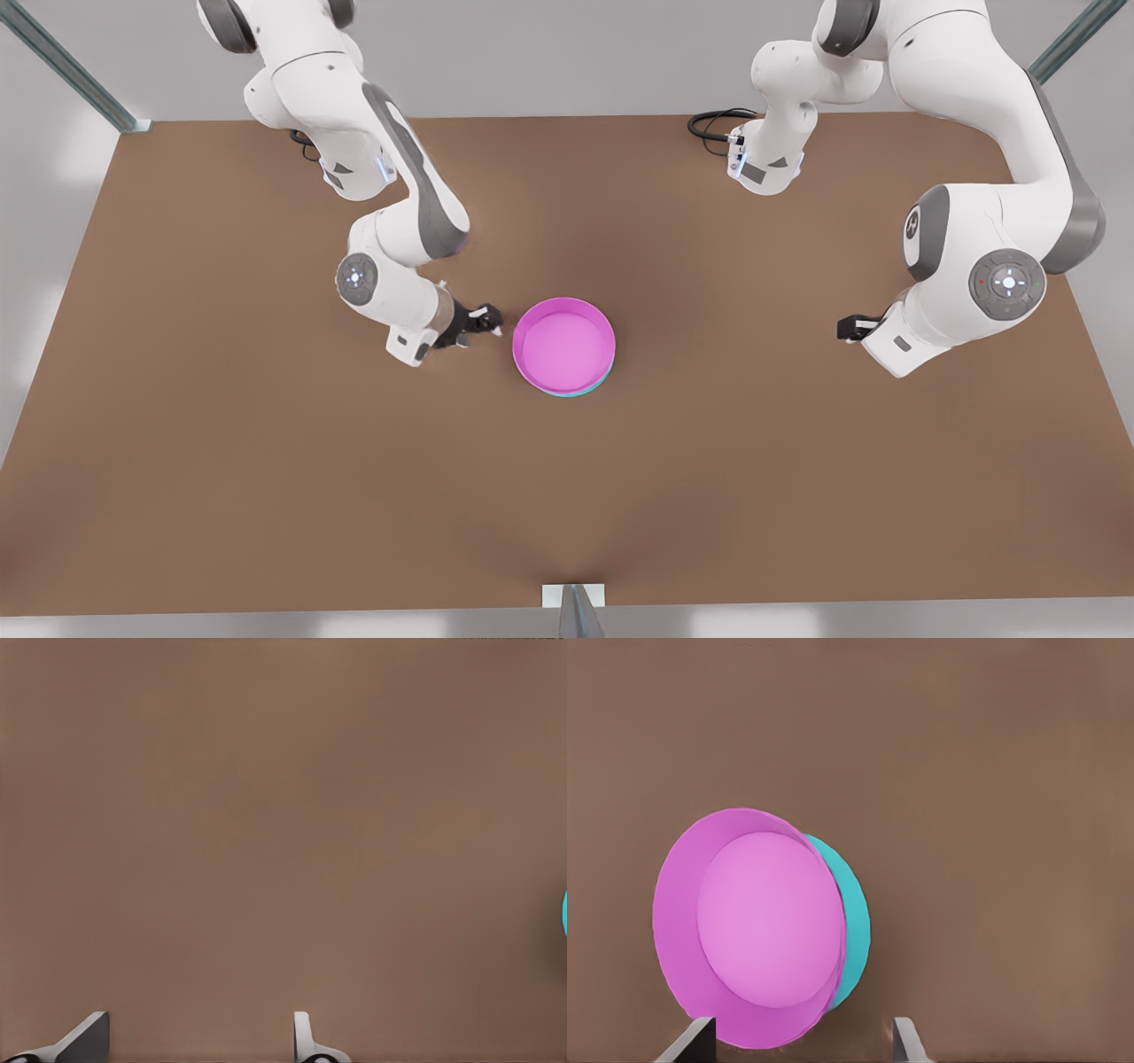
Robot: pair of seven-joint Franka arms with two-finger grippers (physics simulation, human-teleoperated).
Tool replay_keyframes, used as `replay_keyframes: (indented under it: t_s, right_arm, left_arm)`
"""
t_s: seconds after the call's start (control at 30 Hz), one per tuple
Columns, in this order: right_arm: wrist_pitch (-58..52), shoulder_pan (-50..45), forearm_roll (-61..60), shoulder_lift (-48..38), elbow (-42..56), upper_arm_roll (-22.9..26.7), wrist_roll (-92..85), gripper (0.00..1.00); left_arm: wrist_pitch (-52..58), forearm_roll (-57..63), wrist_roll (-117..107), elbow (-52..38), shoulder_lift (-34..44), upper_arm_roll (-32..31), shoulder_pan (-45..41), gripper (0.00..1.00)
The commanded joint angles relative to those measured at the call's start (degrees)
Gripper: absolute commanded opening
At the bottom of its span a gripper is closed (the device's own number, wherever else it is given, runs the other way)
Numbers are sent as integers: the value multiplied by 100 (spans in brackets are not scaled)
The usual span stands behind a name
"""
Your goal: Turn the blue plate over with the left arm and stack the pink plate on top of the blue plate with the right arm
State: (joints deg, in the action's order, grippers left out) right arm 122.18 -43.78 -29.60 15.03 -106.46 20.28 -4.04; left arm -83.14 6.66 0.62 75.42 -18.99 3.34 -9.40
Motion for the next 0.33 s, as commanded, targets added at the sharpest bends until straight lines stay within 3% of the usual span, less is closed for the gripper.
replay_keyframes:
  t_s: [0.0,0.1,0.2,0.27,0.3]
  right_arm:
    - [-123,123,138,-70,11,2,-9,100]
    - [-1203,1177,2150,-642,467,-16,-44,100]
    - [-2496,2426,2889,-677,1443,-164,-677,100]
    - [-3042,3851,2969,-677,1822,-1395,-598,100]
    - [-3042,3860,2969,-694,1813,-1369,-598,100]
  left_arm:
    - [0,-16,9,-1,0,0,0,100]
    - [-18,-69,18,-9,-8,-9,0,100]
    - [-18,-69,18,-18,-8,-9,-9,100]
    - [-18,-69,26,-27,0,-9,-9,100]
    - [-9,-69,26,-27,0,-9,-9,100]
